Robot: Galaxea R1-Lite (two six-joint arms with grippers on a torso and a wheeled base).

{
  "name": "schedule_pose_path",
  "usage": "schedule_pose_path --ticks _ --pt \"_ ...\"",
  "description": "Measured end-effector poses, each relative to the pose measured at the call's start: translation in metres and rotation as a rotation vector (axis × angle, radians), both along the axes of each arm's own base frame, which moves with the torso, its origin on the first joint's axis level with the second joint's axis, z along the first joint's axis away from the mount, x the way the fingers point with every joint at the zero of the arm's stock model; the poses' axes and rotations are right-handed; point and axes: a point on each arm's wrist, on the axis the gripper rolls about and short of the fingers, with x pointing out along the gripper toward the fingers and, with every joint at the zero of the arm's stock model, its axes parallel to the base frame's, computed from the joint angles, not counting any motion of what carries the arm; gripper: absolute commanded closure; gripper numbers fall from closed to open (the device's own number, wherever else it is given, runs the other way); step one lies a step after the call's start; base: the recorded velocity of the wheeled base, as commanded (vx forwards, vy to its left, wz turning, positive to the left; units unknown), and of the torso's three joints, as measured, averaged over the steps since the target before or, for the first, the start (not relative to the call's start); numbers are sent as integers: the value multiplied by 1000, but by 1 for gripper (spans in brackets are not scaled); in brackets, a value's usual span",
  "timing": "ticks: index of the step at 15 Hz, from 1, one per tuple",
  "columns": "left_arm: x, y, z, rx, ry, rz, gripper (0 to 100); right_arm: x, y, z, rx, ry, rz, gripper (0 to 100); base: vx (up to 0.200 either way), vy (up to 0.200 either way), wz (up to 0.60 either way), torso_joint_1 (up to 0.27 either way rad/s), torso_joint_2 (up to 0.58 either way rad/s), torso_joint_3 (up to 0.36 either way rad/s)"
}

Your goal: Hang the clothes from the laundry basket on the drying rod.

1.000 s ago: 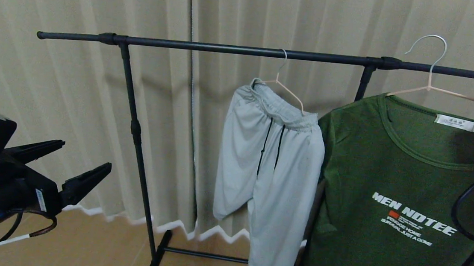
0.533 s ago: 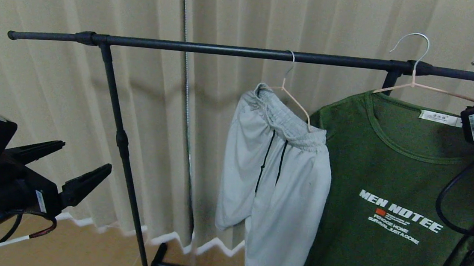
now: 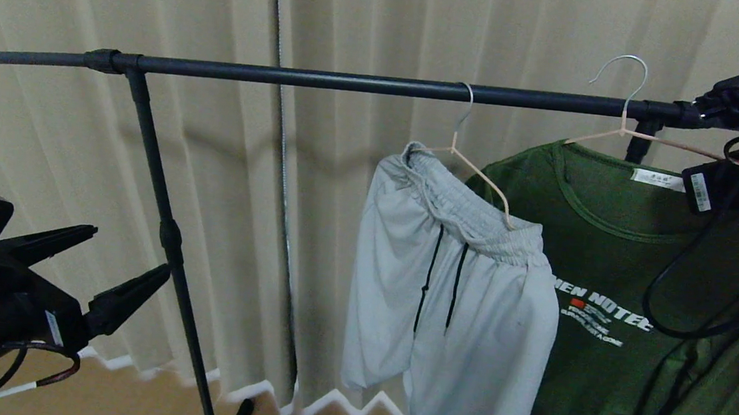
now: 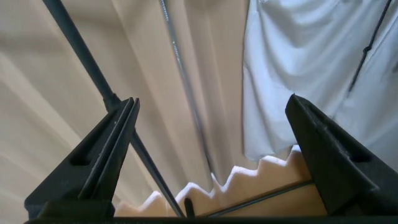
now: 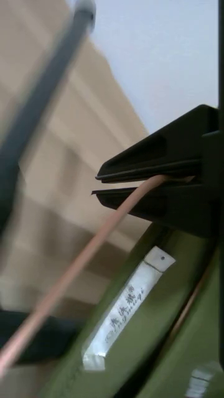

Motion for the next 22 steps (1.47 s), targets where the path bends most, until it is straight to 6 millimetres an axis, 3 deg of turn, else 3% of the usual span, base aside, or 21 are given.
schedule_pose_path --ticks 9,19,20,22 --pt "-5 -1 1 -3 -11 -11 0 4 31 -13 -21 55 78 100 0 0 0 0 0 0" --pt "-4 -1 2 27 -21 -10 0 -1 37 -32 -59 181 122 100 0 0 0 0 0 0" --pt "-4 -1 2 28 -20 -10 0 -4 37 -33 -56 185 123 0 0 0 0 0 0 0" --pt "-4 0 2 27 -21 -5 0 -11 35 -36 -52 194 125 0 0 0 0 0 0 0"
